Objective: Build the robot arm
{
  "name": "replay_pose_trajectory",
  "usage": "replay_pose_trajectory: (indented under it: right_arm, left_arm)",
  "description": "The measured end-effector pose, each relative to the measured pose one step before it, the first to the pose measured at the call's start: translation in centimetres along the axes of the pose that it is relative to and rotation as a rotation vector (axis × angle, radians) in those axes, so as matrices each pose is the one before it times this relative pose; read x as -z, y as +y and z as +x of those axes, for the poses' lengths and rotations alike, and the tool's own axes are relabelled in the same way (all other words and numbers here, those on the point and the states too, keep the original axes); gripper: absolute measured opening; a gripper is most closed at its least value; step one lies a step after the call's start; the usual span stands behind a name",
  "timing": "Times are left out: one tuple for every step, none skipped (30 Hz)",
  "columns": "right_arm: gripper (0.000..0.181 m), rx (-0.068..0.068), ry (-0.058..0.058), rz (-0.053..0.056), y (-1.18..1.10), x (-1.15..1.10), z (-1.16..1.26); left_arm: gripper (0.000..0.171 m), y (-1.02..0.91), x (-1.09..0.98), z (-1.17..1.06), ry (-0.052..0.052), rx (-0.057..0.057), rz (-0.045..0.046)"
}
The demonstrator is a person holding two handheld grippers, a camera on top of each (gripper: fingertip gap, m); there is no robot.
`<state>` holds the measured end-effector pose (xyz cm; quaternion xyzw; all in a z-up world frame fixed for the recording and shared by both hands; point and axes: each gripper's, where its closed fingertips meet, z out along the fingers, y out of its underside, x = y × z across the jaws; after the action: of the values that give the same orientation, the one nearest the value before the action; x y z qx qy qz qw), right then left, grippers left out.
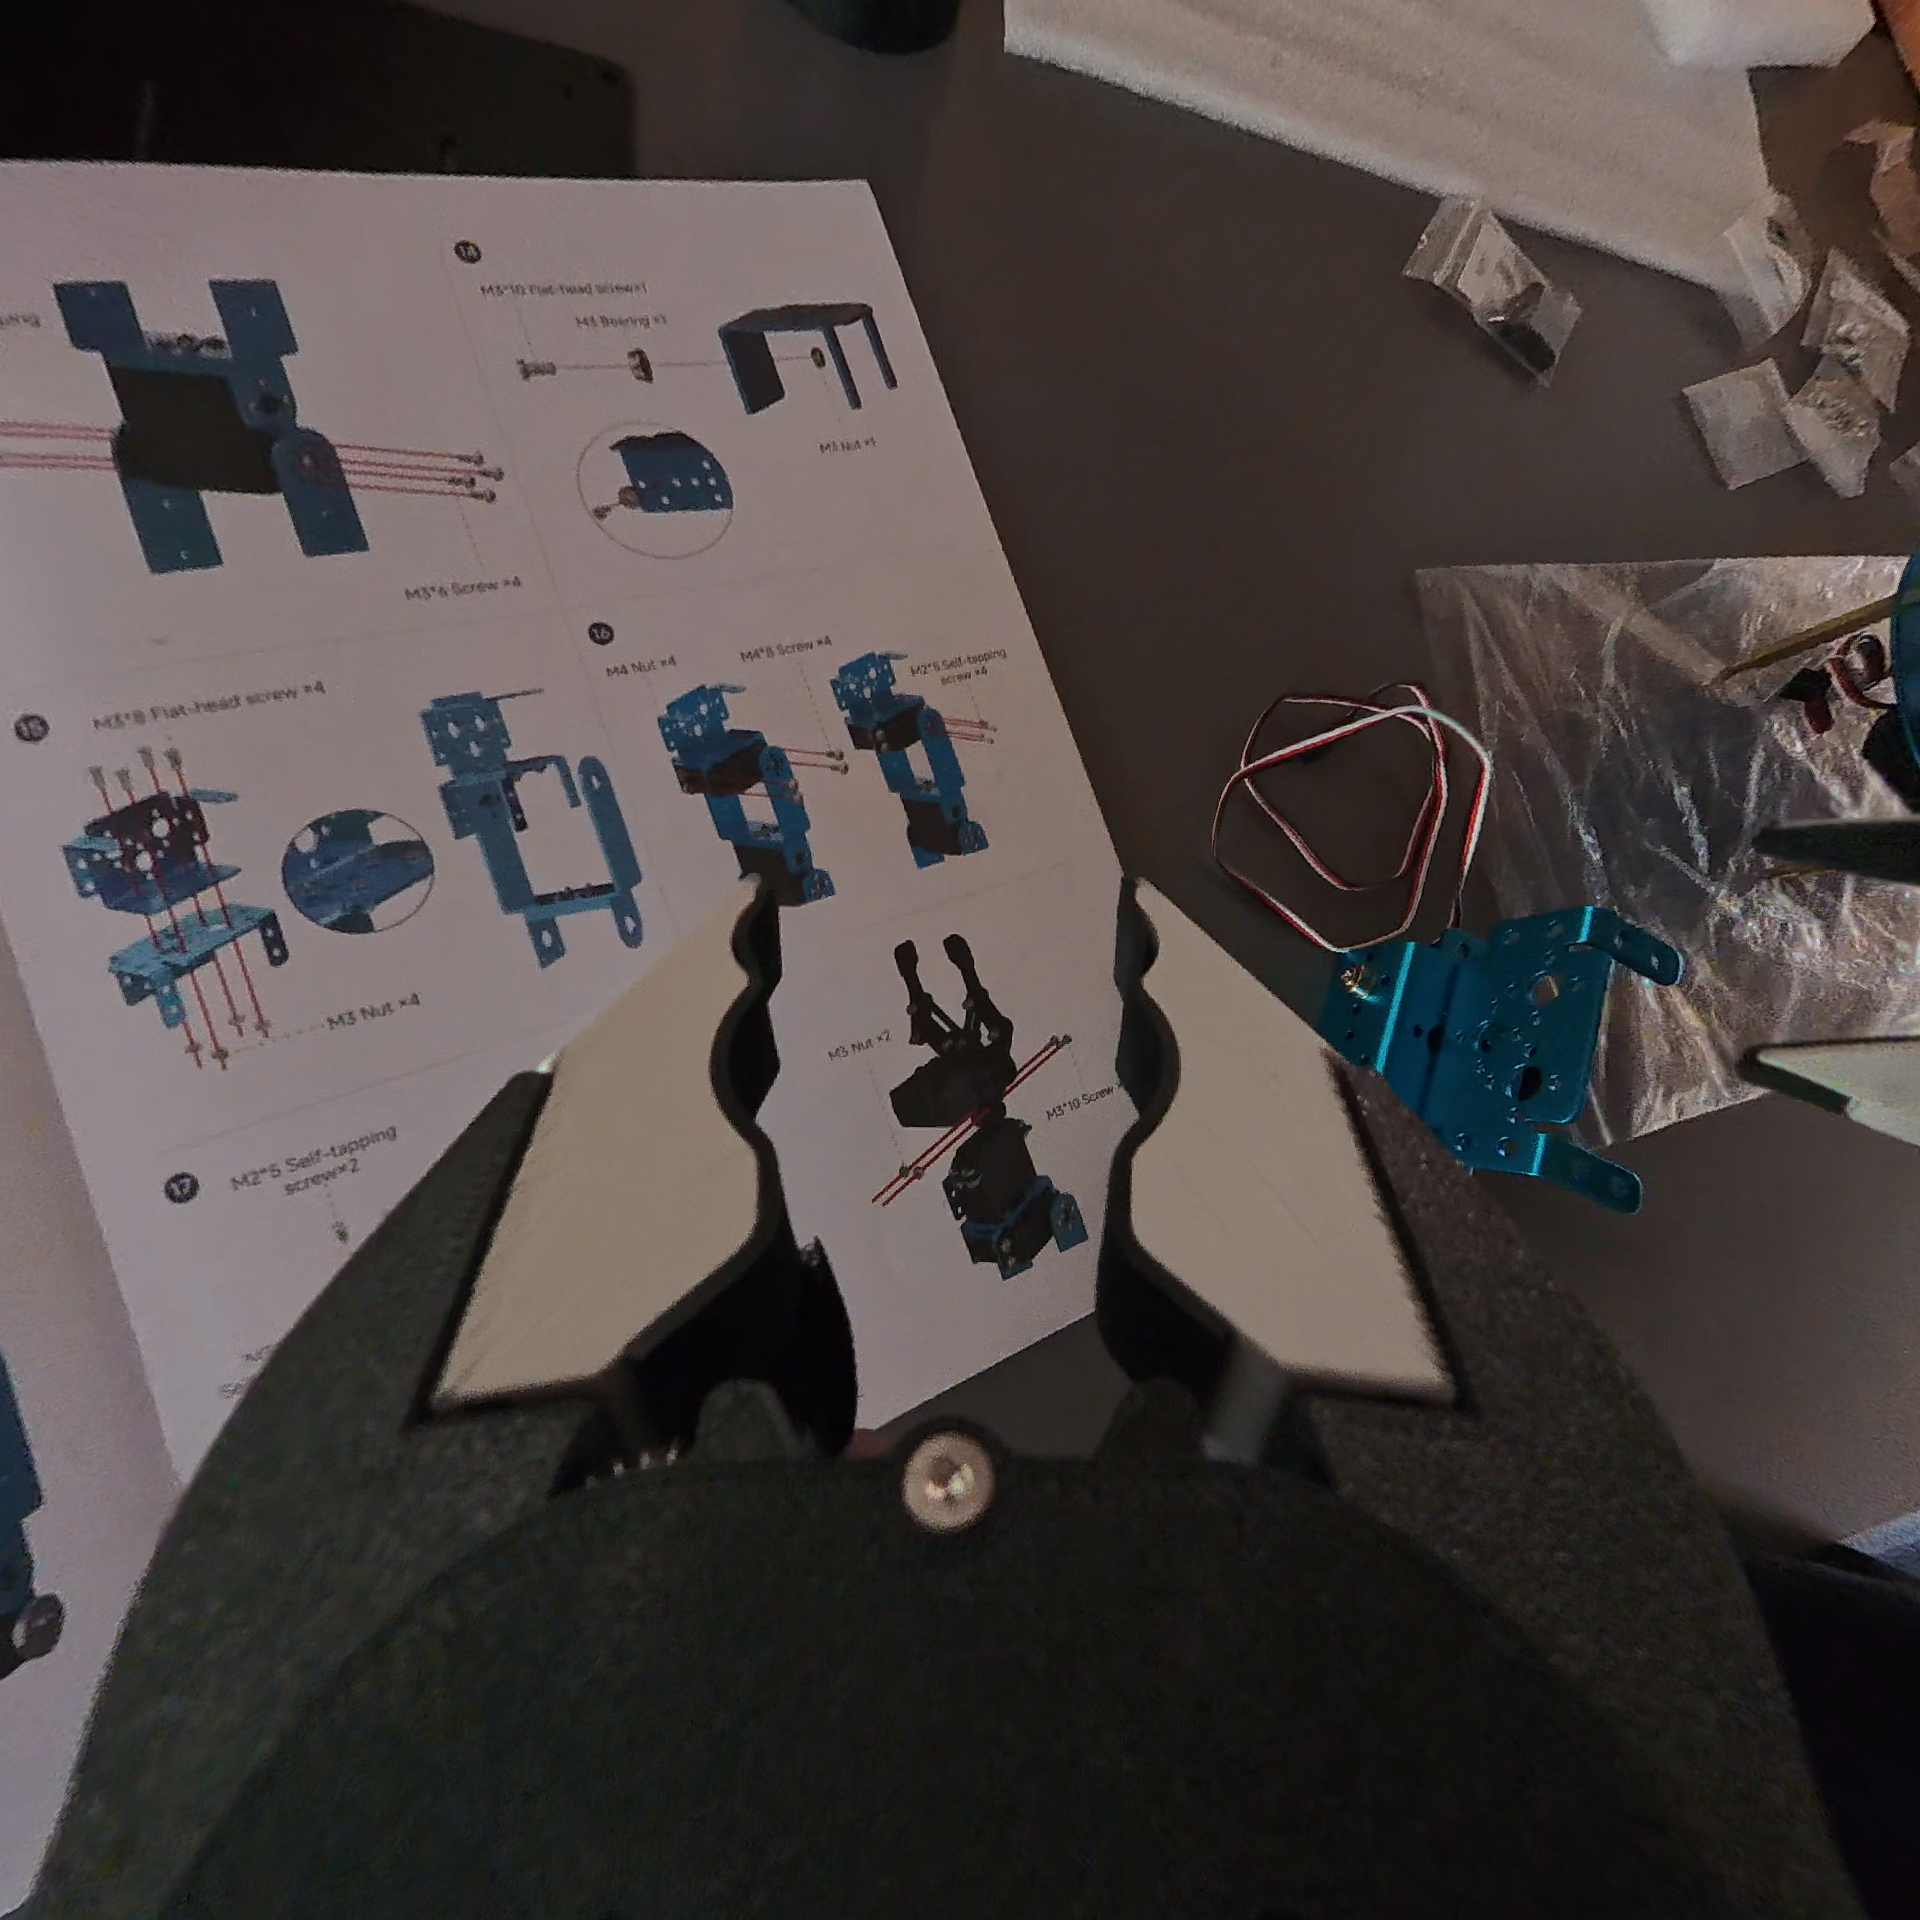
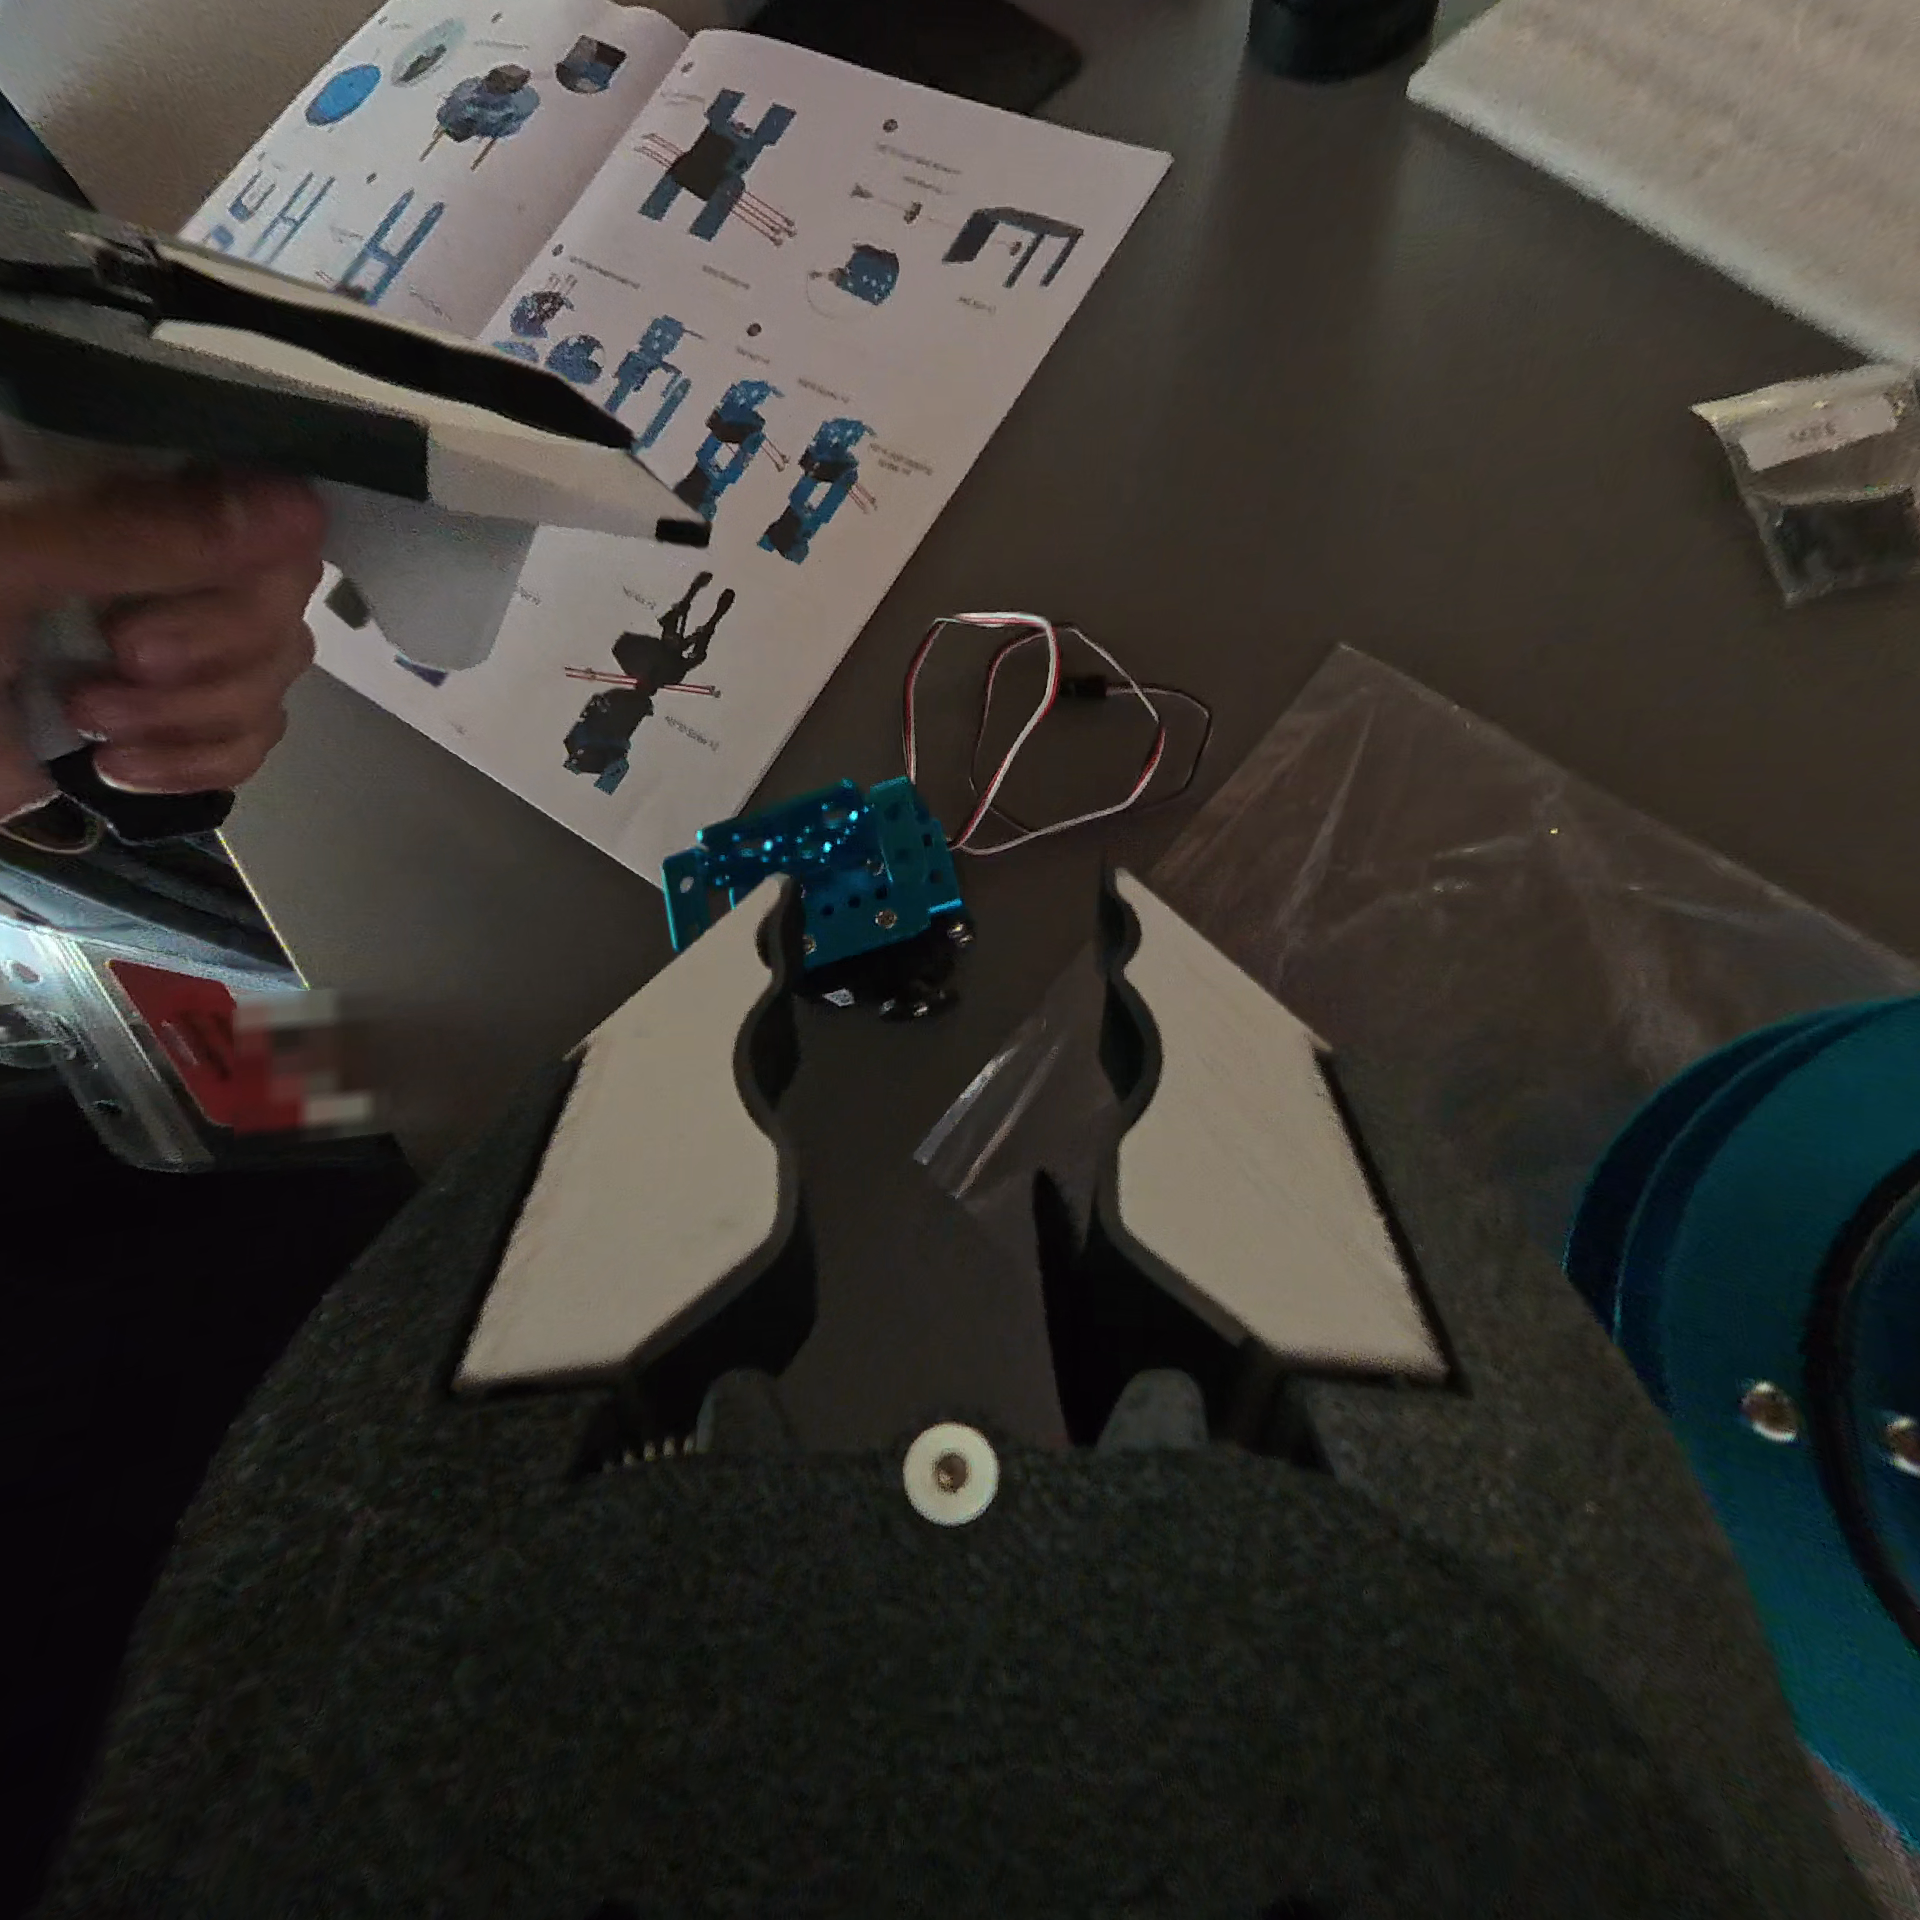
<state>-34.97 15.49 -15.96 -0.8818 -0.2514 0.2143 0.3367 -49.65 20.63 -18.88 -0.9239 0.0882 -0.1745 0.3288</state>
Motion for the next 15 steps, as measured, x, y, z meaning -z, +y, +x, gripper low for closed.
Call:
replay_pose_trajectory:
  right_arm:
    - [0.056,-0.0001,-0.0004,0.0025,0.109,0.113,-0.064]
    - [0.056,0.0026,0.0003,-0.0006,0.073,0.106,-0.010]
    - [0.055,0.0044,0.0038,0.0002,0.021,0.117,0.055]
    - [0.055,0.0046,0.0071,0.0045,-0.046,0.141,0.106]
    - [0.054,0.0043,0.0019,0.0048,-0.044,0.144,0.027]
    - [0.054,0.0023,-0.0035,0.0017,0.025,0.150,-0.063]
    - [0.054,0.0003,-0.0006,-0.0003,0.077,0.149,-0.022]
    - [0.054,-0.0007,0.0025,-0.0011,0.133,0.144,0.018]
    - [0.054,-0.0016,0.0014,-0.0012,0.170,0.163,-0.019]
    - [0.054,-0.0032,-0.0008,-0.0011,0.199,0.176,-0.068]
    - [0.053,-0.0048,-0.0027,0.0011,0.202,0.208,-0.113]
    - [0.053,-0.0046,-0.0051,0.0053,0.166,0.240,-0.169]
    - [0.053,-0.0036,-0.0046,0.0088,0.150,0.288,-0.195]
    - [0.053,-0.0044,0.0003,0.0112,0.136,0.329,-0.128]
    - [0.053,-0.0078,0.0019,0.0136,0.145,0.392,-0.096]
  left_arm:
    - [0.065,-0.136,0.044,-0.008,-0.0052,-0.0097,0.00084]
    - [0.065,-0.123,0.057,0.000,-0.0041,-0.0073,0.00203]
    - [0.065,-0.096,0.075,0.031,-0.0013,-0.0050,0.00172]
    - [0.065,-0.039,0.060,0.058,0.0000,-0.0041,-0.00003]
    - [0.065,0.023,0.052,0.027,-0.0012,-0.0049,-0.00209]
    - [0.065,0.053,0.049,-0.004,-0.0035,-0.0047,-0.00281]
    - [0.065,0.091,0.059,-0.013,-0.0039,-0.0031,-0.00287]
    - [0.065,0.120,0.060,-0.033,-0.0044,-0.0015,-0.00392]
    - [0.064,0.108,0.068,-0.004,-0.0022,0.0009,-0.00119]
    - [0.064,0.129,0.054,0.101,0.0037,0.0015,-0.00138]
    - [0.064,0.145,0.049,0.062,0.0013,0.0016,-0.00260]
    - [0.064,0.106,0.064,0.038,-0.0010,0.0010,-0.00004]
    - [0.064,0.084,0.058,0.082,0.0015,-0.0007,0.00090]
    - [0.064,0.089,0.037,0.091,0.0021,-0.0017,-0.00076]
    - [0.064,0.065,0.021,0.067,0.0010,-0.0021,-0.00012]
